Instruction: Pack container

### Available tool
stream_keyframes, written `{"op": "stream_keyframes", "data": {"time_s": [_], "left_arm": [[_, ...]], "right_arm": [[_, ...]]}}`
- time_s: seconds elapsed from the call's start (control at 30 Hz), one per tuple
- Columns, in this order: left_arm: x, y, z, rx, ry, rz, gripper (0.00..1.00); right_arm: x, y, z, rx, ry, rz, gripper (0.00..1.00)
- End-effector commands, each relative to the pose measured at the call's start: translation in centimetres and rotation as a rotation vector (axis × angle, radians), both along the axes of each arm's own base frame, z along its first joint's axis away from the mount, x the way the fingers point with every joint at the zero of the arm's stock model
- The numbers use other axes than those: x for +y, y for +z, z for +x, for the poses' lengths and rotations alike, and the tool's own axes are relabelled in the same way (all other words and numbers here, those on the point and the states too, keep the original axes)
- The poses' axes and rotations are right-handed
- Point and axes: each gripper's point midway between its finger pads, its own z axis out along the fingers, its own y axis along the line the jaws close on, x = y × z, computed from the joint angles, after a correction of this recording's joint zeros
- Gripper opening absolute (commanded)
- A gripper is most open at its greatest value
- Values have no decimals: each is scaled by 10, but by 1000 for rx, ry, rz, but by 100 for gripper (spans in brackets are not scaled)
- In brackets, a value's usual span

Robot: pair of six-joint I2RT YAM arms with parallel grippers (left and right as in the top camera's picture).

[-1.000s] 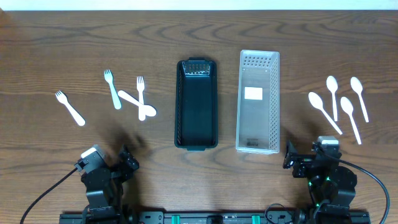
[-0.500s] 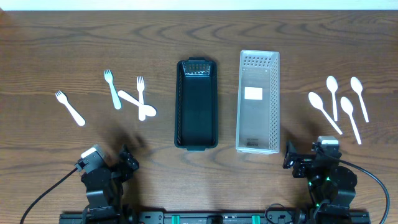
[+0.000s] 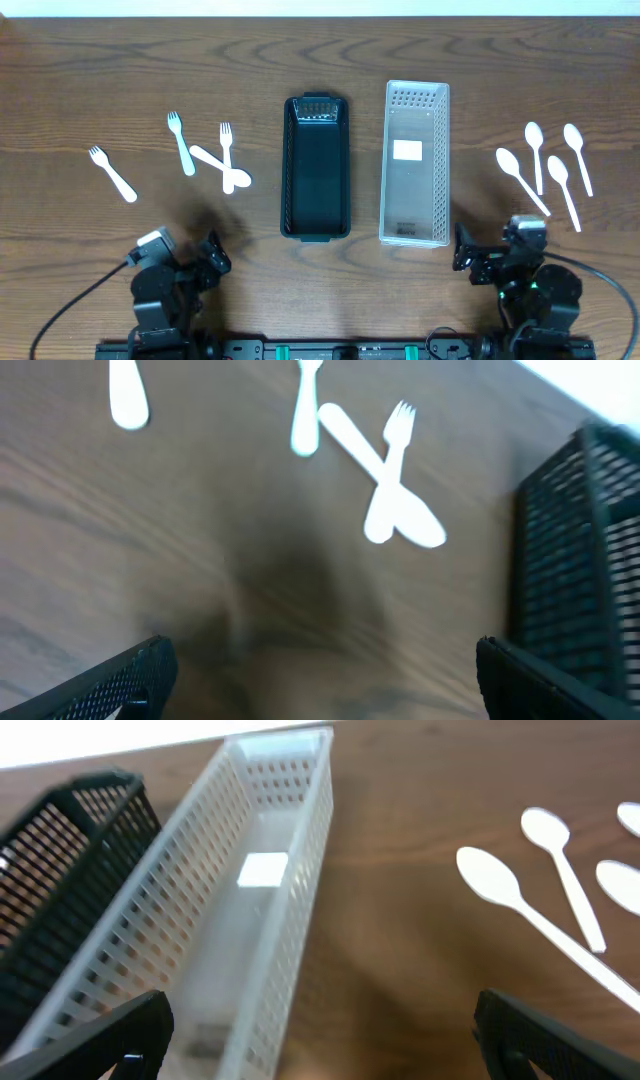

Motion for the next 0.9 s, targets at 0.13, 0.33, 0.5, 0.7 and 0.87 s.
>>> {"op": "stream_keyframes", "data": {"time_s": [0.13, 0.33, 0.5, 0.7, 0.87], "left_arm": [[-2, 65, 16, 67, -66, 53, 98], [1, 91, 44, 282, -151, 116, 98], [4, 91, 71, 437, -176, 103, 98], [5, 59, 85, 575, -198, 87, 98], [5, 42, 88, 636, -203, 74, 98]], "right_arm": [[4, 47, 22, 122, 19, 57, 99], [-1, 77, 65, 325, 63, 20, 99], [-8, 69, 105, 461, 237, -172, 99], [-18, 41, 140, 540, 178, -129, 99], [-72, 5, 144, 674, -2, -284, 99]]}}
